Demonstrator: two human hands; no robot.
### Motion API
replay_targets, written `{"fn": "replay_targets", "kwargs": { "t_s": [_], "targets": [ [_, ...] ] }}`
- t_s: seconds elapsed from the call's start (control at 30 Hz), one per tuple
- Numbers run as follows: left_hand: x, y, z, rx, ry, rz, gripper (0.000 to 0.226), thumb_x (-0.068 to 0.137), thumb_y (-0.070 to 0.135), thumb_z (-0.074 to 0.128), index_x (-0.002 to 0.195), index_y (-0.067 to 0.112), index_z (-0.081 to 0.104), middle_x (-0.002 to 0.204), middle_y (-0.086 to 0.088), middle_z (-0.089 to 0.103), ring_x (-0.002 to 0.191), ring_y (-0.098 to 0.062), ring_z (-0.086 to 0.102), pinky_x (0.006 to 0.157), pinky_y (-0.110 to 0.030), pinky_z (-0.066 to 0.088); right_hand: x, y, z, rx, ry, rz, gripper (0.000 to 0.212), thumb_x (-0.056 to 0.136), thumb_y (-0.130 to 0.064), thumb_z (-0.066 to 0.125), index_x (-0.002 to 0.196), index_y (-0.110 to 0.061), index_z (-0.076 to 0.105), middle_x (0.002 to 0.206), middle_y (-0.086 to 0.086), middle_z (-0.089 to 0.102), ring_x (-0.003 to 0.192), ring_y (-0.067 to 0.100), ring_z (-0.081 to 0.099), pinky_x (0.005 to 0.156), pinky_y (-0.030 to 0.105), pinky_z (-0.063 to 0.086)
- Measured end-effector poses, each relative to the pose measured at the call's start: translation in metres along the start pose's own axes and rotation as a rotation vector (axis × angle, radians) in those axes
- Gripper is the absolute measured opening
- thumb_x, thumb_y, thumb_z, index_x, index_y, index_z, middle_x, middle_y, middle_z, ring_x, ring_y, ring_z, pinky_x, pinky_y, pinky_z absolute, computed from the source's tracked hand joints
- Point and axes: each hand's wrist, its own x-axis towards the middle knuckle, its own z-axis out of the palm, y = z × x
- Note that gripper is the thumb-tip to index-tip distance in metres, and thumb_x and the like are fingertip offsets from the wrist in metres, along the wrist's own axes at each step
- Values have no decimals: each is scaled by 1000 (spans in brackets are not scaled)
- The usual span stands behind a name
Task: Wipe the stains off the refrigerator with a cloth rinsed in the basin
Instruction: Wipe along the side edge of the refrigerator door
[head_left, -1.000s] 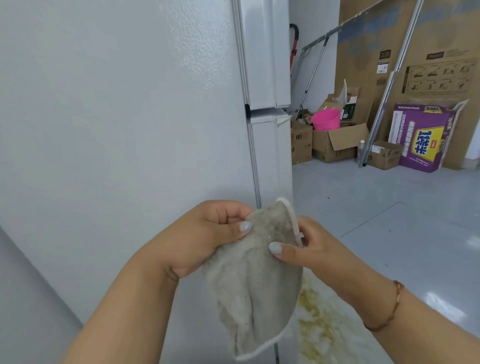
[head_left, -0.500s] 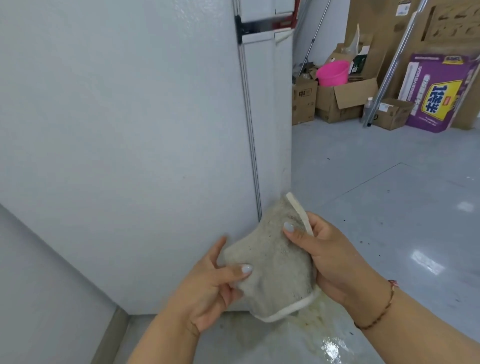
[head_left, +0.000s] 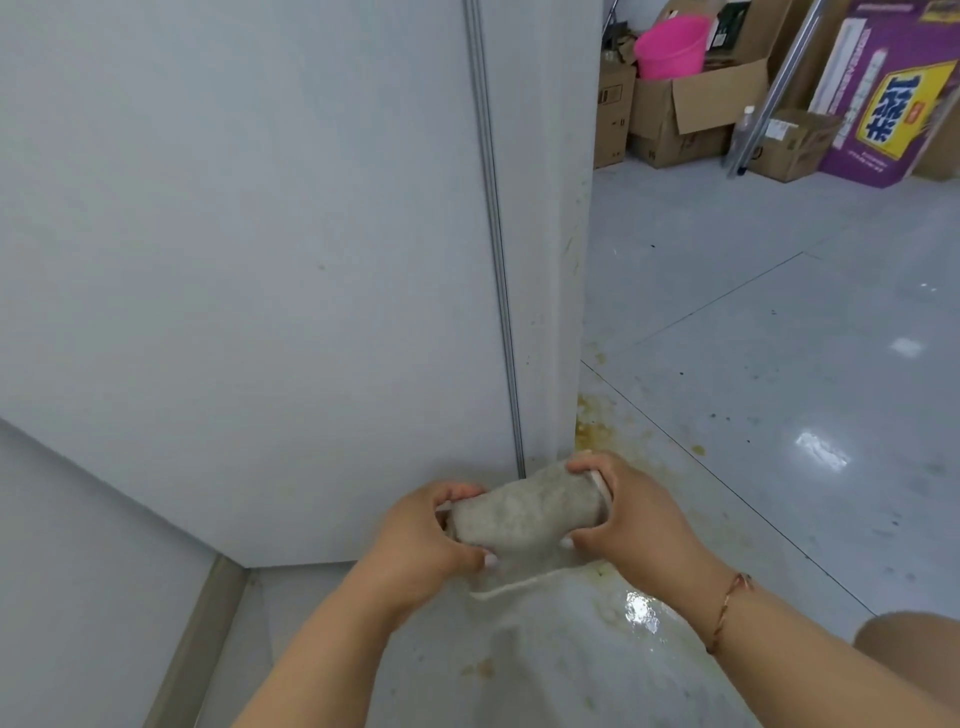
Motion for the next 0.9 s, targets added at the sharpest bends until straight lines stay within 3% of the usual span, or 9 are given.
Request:
{"fn": "replay_targets", "kwargs": {
  "t_s": [0.1,0.2,0.3,0.33,0.4,0.47,0.6,0.73,0.9],
  "targets": [
    [16,-5,6,295,106,140,19,67,15,75,84,16,69,96,4,64,84,-9,59,77,-33,52,11,9,17,-209,96,-17,27,69,-21,73,77,-36,52,98,-6,53,83,11,54,59,16,39],
    [30,-27,9,197,91,48,25,74,25,67,90,7,65,89,9,58,77,-10,58,65,-31,48,19,28,29,-20,139,10,26,60,-24,76,58,-30,51,87,-4,49,75,12,52,60,28,49],
    [39,-42,18,-234,27,-77,3,87,8,64,89,8,67,82,-3,68,77,-17,63,67,-26,49,25,40,32,534,13,231,21,64,-9,83,70,-19,65,72,0,68,65,16,63,51,23,50],
    [43,-47,22,-340,30,-106,6,88,7,63,91,7,68,87,-7,71,82,-20,66,70,-29,52,28,45,35,717,-50,328,20,68,-5,81,83,-11,69,80,6,72,72,20,68,54,22,52],
    [50,-53,29,-503,8,-168,13,90,10,63,99,4,68,96,-14,73,88,-26,70,75,-35,55,35,57,45,1009,-124,488,35,73,-3,76,107,3,66,102,20,71,93,32,68,74,35,57],
    [57,-60,34,-617,-15,-251,21,90,16,64,106,2,67,102,-17,72,93,-31,70,76,-39,57,40,68,57,1199,-137,583,33,79,0,70,111,6,64,107,22,68,101,36,66,83,45,55],
    [72,-81,44,-677,0,-403,36,81,9,74,112,-2,60,97,-18,71,86,-31,69,80,-45,58,45,85,79,1371,-111,714,17,84,9,60,101,6,62,100,21,67,92,31,65,70,38,59],
    [80,-103,63,-643,54,-536,9,80,-1,70,83,0,62,68,-15,66,58,-24,65,59,-32,58,48,103,100,1376,-58,841,9,87,9,55,94,5,59,84,17,62,77,26,61,55,32,59],
    [88,-124,86,-772,86,-608,4,86,-5,61,82,-5,63,79,-18,65,72,-29,63,69,-37,57,49,123,120,1343,17,991,9,94,-1,48,86,1,54,79,17,56,71,27,57,44,32,56]
  ]
}}
